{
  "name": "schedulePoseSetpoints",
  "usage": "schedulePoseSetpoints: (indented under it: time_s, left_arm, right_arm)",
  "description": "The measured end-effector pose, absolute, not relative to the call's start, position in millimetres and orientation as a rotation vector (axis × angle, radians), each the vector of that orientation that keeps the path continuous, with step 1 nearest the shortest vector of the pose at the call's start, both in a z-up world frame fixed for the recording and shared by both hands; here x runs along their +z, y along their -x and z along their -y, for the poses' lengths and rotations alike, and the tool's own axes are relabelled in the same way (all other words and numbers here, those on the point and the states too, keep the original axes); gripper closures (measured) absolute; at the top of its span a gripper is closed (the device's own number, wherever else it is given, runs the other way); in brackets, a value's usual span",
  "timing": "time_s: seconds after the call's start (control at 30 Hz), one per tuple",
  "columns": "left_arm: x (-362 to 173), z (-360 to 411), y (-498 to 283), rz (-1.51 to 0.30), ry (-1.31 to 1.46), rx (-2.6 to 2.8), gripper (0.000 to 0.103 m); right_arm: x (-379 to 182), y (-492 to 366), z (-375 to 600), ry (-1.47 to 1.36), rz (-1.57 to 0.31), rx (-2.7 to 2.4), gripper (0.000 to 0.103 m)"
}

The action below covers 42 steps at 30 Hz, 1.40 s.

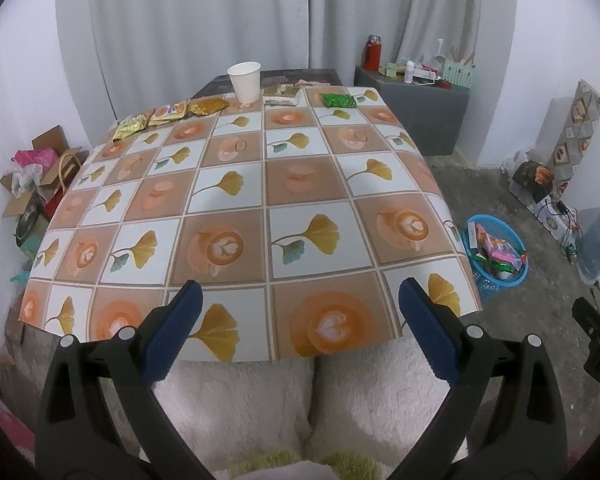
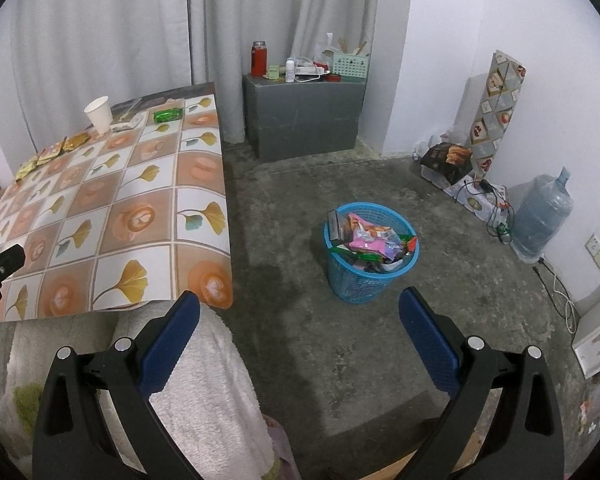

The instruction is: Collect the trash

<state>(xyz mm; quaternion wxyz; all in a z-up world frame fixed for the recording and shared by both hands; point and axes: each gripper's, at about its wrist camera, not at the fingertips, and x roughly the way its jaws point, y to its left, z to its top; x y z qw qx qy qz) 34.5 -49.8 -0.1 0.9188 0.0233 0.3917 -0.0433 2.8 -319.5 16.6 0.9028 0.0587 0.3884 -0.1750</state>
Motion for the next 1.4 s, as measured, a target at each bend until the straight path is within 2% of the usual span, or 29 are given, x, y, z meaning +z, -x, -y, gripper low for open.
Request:
schedulePoseSetpoints:
  time_s: [1.4]
  left_arm:
    - [-2.9, 39.6, -34.1, -0.804, -0.038, -0.078, 0.009]
  right_arm:
    - [13.8, -7.3, 308.3, -0.125, -0.805, -0.35, 0.006]
